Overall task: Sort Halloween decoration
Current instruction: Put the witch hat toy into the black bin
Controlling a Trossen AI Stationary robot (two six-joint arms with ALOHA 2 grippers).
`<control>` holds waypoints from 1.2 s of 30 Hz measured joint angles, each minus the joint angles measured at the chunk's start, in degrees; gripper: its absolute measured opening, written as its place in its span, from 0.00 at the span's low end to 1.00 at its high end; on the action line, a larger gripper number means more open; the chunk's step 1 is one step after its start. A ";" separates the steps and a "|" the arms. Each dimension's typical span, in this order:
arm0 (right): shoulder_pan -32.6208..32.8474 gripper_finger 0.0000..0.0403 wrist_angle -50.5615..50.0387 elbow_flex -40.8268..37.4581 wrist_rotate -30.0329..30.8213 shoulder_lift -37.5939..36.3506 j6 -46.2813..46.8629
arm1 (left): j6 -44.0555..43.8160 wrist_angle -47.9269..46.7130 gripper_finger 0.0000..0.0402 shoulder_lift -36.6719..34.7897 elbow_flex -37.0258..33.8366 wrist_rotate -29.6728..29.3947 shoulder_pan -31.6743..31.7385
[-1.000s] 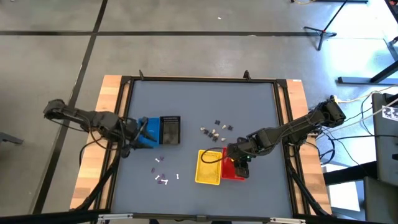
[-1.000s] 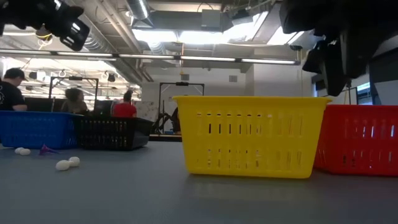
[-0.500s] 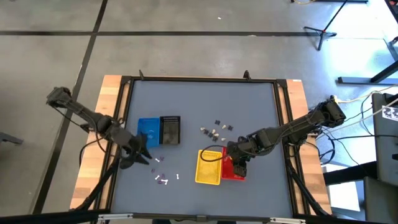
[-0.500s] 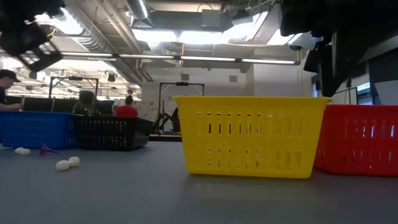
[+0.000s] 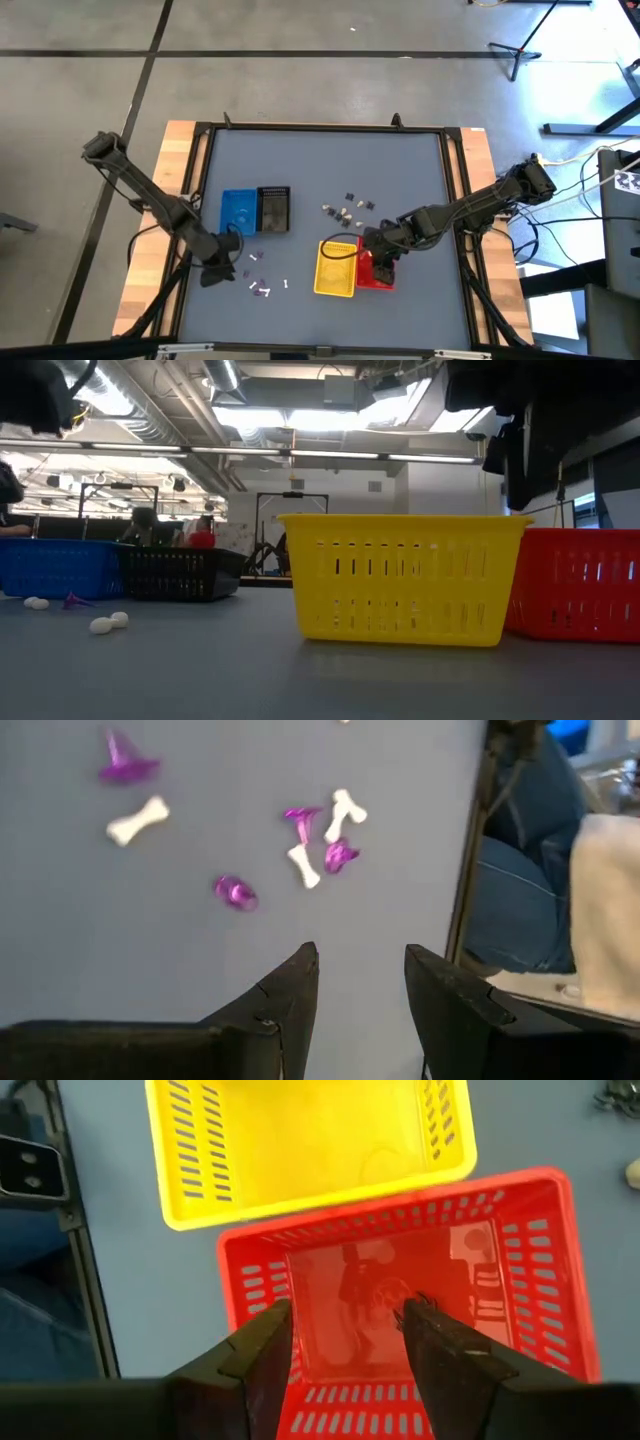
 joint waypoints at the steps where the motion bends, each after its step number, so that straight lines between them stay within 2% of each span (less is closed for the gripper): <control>1: 0.00 0.47 0.49 0.00 0.00 0.00 0.00 | -0.79 0.00 0.36 0.70 0.00 -0.32 -0.10; 8: 0.00 0.47 1.48 0.00 0.01 0.00 -0.01 | -3.48 0.40 0.36 5.62 0.00 -2.48 -0.16; 14: 0.00 0.47 1.48 0.00 0.67 0.00 -0.02 | -5.38 5.17 0.36 9.88 0.04 -3.38 -0.18; 18: 0.00 0.47 1.48 0.00 1.51 0.00 -0.04 | -9.46 5.79 0.36 12.06 0.04 -3.82 -0.18; 24: 0.00 0.47 1.50 0.00 1.51 0.00 -0.05 | -14.07 6.04 0.36 14.69 0.04 -4.41 -0.18; 36: 0.00 0.47 2.45 0.00 1.51 0.00 -0.07 | -16.12 7.53 0.36 16.73 0.04 -7.94 -0.18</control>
